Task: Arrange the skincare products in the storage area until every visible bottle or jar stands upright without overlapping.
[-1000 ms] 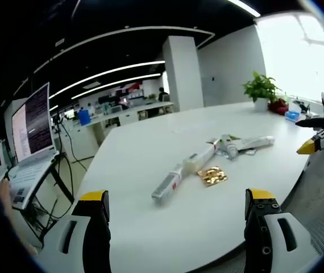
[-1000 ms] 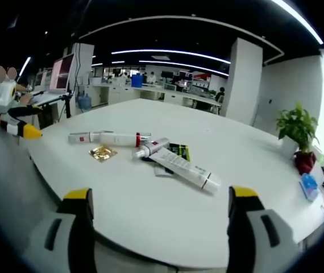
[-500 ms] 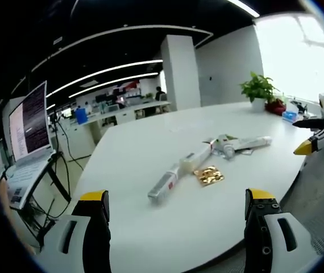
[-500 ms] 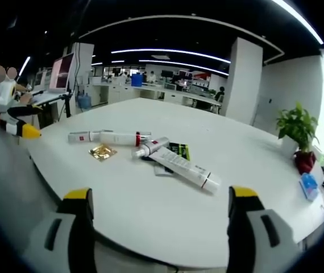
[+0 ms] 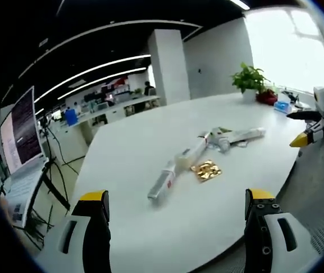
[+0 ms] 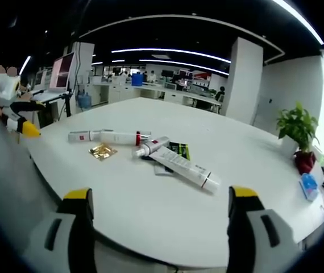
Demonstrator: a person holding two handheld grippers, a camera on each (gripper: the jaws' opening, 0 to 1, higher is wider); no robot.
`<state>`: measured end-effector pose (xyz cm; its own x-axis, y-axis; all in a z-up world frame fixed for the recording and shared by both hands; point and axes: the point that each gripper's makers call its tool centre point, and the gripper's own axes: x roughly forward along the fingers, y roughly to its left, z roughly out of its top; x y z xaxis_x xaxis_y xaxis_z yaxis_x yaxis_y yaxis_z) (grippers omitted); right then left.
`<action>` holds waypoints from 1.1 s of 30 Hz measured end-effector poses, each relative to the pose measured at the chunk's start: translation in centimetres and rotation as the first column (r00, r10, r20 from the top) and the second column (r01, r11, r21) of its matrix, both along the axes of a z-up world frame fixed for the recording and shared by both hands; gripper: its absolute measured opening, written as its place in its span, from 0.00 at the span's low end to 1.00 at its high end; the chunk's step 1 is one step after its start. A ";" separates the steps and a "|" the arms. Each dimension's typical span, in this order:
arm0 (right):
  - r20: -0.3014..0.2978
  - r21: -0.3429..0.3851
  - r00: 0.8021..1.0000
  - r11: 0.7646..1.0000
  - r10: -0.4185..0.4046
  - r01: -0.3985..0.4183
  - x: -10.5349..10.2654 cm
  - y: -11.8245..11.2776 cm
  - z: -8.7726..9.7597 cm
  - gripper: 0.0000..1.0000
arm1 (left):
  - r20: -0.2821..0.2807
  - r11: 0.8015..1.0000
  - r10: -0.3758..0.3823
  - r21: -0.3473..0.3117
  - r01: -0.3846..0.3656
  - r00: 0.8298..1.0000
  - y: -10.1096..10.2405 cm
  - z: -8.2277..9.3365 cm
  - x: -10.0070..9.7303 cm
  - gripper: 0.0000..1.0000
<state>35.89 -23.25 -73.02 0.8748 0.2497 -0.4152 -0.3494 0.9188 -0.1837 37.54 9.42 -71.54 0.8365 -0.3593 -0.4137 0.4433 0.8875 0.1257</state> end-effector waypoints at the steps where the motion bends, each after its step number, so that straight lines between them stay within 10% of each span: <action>1: 0.000 -0.001 1.000 1.000 -0.002 0.002 0.0 0.0 0.0 1.00 | -0.025 1.000 -0.028 -0.002 0.028 0.999 -0.4 -0.3 0.0 0.97; 33: -0.011 0.006 1.000 1.000 0.001 -0.001 0.0 0.0 -0.2 0.99 | -0.152 0.925 -0.317 0.167 0.340 0.936 -6.7 0.3 7.6 0.92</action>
